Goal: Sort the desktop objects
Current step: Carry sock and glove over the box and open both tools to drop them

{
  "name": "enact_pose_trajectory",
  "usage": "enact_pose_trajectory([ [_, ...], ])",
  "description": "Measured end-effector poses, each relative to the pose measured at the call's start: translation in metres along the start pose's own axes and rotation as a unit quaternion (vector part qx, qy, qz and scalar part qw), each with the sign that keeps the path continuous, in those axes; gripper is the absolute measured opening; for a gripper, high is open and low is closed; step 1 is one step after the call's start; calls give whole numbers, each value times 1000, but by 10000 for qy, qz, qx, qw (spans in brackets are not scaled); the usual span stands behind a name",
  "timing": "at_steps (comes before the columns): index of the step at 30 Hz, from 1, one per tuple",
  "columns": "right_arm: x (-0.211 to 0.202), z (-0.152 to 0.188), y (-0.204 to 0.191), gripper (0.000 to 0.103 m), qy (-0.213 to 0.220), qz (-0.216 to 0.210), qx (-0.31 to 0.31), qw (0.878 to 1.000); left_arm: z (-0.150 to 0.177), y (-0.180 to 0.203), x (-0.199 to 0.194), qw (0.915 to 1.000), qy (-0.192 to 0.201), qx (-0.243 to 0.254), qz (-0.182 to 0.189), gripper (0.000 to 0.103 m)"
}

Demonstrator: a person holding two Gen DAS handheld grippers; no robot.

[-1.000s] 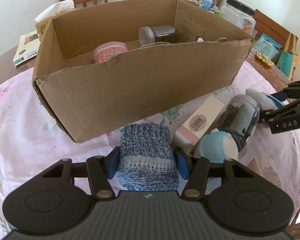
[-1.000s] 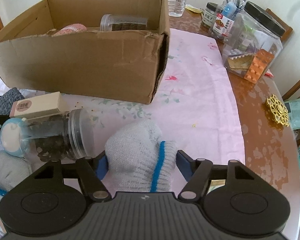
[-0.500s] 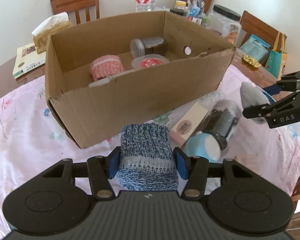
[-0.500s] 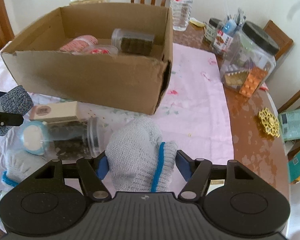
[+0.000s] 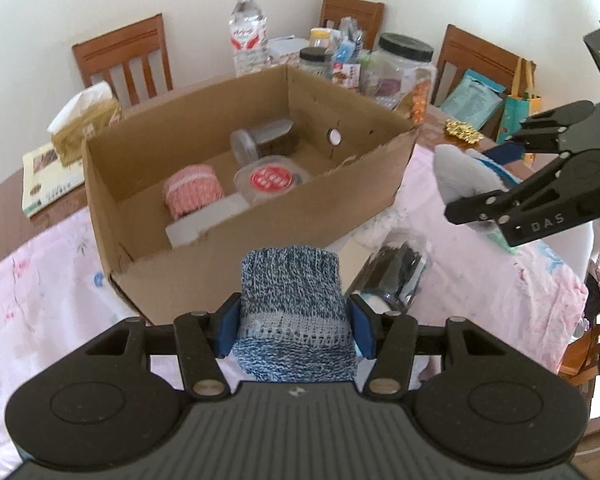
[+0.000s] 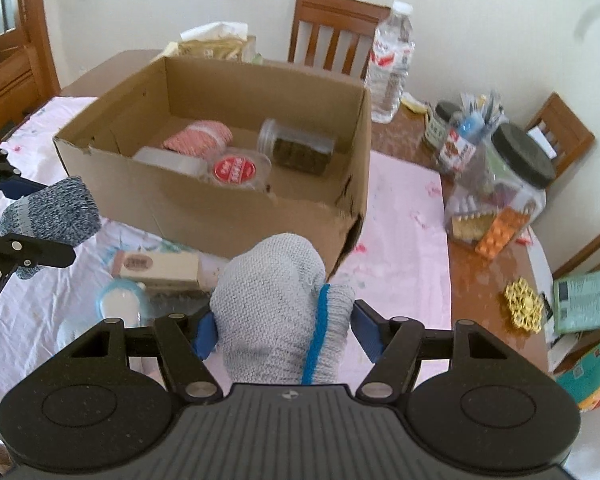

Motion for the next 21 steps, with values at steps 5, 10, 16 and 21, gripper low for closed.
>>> enact_pose_trajectory([
  [5,-7,-12,-6,72,126,-25,-194,9997,-14,-2,-8,9998,130,141,19,55],
  [10,-14,-28,-11,72,298,-51,-360,9989,-26,-6,-13,9995,238,211,0,55],
  [16,-17,-50,-13,72,446,-44,-575,9973,-41,-13,-16,9988,402,265,-118,55],
  [21,-16,-66,-14,72,530,-40,-775,9956,-54,-21,-17,9982,518,243,-192,55],
])
Point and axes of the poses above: each gripper's, at about its wrist camera, not at the fingertips, and x roughly the way its jaws point, y to its right, z to its underside, the point moved 6 cm from there along x, roughly the way its jaws point, and after that the axes turned 9 degrees about -z, right-handed, at the moved point
